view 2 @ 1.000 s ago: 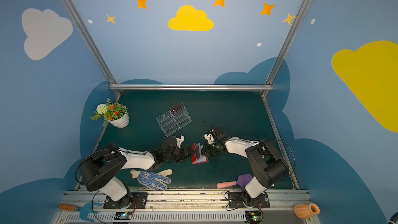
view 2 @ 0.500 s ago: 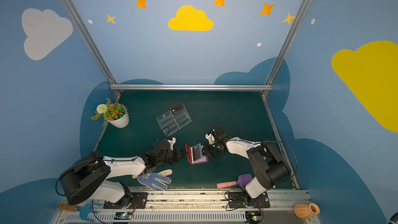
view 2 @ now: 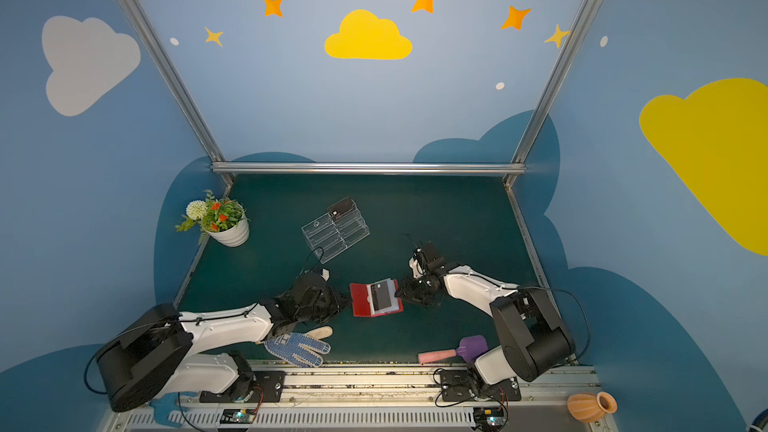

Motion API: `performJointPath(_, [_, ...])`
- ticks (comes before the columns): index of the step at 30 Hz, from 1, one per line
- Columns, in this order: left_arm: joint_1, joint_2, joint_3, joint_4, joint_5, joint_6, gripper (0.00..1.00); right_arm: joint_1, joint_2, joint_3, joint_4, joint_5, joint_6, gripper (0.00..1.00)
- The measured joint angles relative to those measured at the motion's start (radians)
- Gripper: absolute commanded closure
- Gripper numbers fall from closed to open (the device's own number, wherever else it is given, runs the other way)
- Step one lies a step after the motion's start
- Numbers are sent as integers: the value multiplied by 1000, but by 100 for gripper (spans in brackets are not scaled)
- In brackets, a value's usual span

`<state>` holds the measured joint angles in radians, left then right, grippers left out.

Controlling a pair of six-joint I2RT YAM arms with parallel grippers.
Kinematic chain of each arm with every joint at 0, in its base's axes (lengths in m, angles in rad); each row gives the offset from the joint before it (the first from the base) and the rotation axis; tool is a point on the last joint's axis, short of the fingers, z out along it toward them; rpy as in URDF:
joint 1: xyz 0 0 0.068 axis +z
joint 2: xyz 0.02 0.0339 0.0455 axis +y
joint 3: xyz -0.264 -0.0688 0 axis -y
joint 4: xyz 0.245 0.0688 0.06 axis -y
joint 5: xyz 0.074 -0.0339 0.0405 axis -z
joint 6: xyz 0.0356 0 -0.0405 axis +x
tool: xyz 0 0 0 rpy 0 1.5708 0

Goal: Take the credit cards out of the card holder
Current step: Flip over the card slot on the card holder.

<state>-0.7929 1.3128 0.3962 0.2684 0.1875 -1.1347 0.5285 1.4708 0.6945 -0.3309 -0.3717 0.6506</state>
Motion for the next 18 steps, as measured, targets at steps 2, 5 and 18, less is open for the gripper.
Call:
performJointPath(2, [5, -27, 2, -38, -8, 3, 57, -3, -10, -1, -11, 9, 0, 56])
performJointPath(5, [9, -107, 11, -120, -36, 11, 49, -4, -38, -1, -33, 23, -2, 57])
performJointPath(18, [10, -445, 192, -369, -116, 81, 40, -8, -147, 34, -94, 19, -47, 69])
